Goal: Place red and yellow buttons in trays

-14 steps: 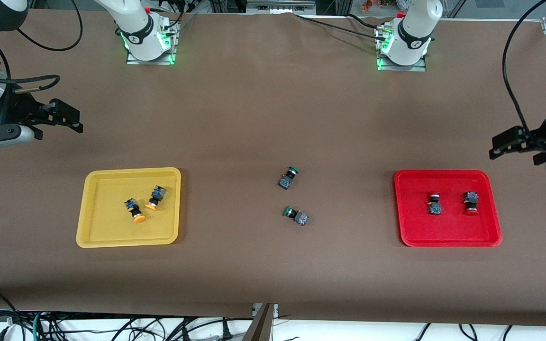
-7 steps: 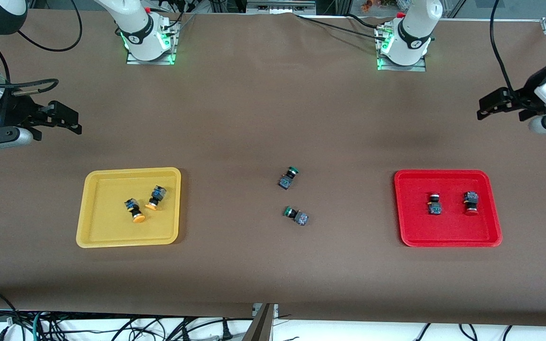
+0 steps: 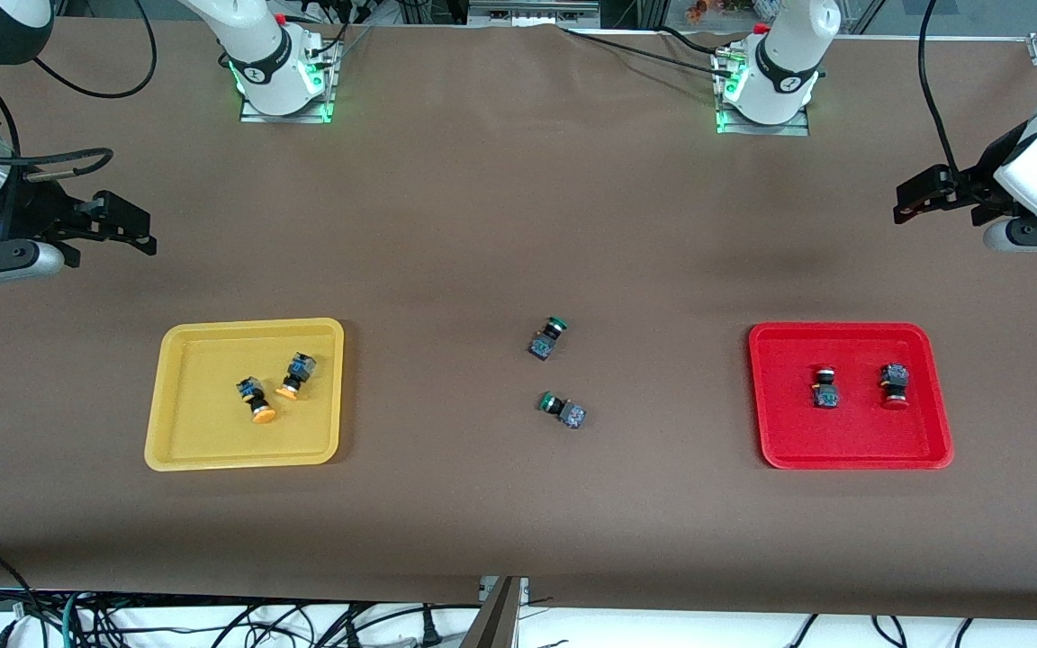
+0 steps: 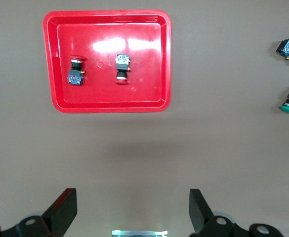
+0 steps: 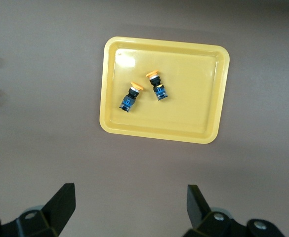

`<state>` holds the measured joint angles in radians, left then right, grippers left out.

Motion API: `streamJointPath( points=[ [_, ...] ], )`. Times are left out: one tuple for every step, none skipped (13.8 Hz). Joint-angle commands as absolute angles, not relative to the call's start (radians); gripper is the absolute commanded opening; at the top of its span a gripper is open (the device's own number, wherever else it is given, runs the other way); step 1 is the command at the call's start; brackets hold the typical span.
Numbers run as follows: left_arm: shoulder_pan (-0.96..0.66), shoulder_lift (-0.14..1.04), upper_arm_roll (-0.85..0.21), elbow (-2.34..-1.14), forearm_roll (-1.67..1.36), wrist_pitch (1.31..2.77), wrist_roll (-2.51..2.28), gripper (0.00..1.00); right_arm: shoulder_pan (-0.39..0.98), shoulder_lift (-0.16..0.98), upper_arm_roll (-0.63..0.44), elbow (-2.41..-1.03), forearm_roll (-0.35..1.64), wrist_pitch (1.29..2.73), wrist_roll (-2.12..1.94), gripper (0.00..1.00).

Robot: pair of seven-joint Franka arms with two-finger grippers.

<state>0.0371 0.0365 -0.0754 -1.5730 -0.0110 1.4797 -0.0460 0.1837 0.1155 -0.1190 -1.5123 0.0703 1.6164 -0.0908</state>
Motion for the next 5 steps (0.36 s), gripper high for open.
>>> streamJointPath(
  points=[
    [0.037,0.061,-0.074,-1.531,-0.011,1.473,-0.049,1.0,0.183,0.123,-0.114,-1.491,0.057,1.609,-0.083,1.0],
    [0.04,0.064,-0.072,-1.531,-0.011,1.473,-0.049,1.0,0.183,0.123,-0.114,-1.491,0.057,1.609,-0.083,1.0],
    [0.041,0.069,-0.072,-1.529,-0.011,1.473,-0.049,1.0,0.183,0.123,-0.114,-1.493,0.057,1.609,-0.084,1.0],
    [0.043,0.069,-0.072,-1.528,-0.012,1.473,-0.048,1.0,0.183,0.123,-0.114,-1.493,0.057,1.608,-0.083,1.0],
    [0.043,0.071,-0.072,-1.52,-0.012,1.473,-0.048,1.0,0.181,0.123,-0.114,-1.493,0.057,1.609,-0.083,1.0]
  ],
)
